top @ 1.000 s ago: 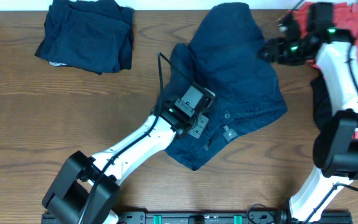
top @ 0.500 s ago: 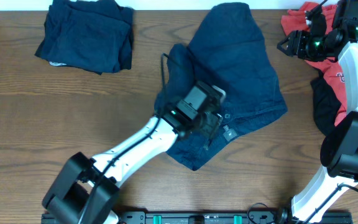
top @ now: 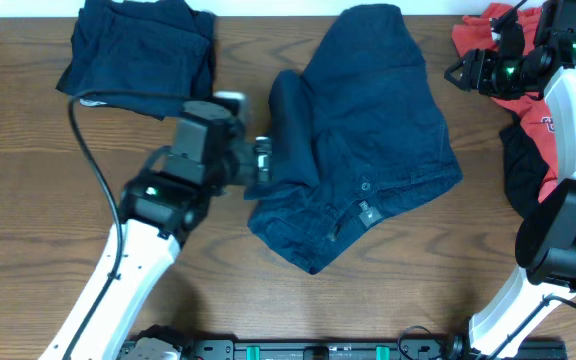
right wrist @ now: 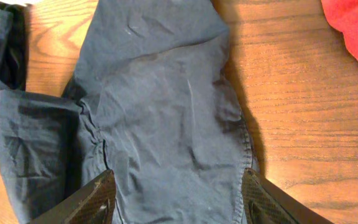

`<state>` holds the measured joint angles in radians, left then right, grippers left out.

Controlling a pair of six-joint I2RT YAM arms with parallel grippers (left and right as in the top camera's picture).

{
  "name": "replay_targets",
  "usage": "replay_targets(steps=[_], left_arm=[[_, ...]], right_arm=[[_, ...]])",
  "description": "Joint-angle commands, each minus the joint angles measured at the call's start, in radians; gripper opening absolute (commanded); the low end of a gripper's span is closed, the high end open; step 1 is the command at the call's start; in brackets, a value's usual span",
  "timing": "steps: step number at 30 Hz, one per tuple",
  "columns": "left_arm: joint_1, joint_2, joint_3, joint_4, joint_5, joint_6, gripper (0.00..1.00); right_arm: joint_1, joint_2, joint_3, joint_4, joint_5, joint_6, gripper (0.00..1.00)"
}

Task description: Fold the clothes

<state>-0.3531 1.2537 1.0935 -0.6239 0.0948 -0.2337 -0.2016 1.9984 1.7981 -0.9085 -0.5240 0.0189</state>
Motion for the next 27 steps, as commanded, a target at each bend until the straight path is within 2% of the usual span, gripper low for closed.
replay_targets(steps=[1, 4, 10, 16, 24, 27], left_arm=[[0.05, 0.078, -0.001, -0.079, -0.023, -0.015, 0.95], [0.086, 0.166, -0.002, -0.131, 0.014, 0.003, 0.95], [0.1, 0.352, -0.005, -0.103, 0.179, 0.117, 0.93], [0.1, 0.497, -0.005, -0.085, 0.235, 0.289, 0.84], [0.1, 0.548, -0.005, -0.055, 0.243, 0.321, 0.75], [0.1, 0.548, -0.007, -0.052, 0.321, 0.364, 0.68]], right_arm=[[0.013, 0.003, 0.022, -0.002, -0.015, 0.01, 0.64], [0.027, 0.003, 0.022, 0.0, -0.013, 0.01, 0.64], [0.053, 0.003, 0.022, 0.004, 0.018, 0.01, 0.65], [0.059, 0.003, 0.022, 0.003, 0.031, 0.01, 0.66], [0.059, 0.003, 0.022, 0.002, 0.049, 0.01, 0.67], [0.059, 0.003, 0.022, 0.003, 0.049, 0.01, 0.67]])
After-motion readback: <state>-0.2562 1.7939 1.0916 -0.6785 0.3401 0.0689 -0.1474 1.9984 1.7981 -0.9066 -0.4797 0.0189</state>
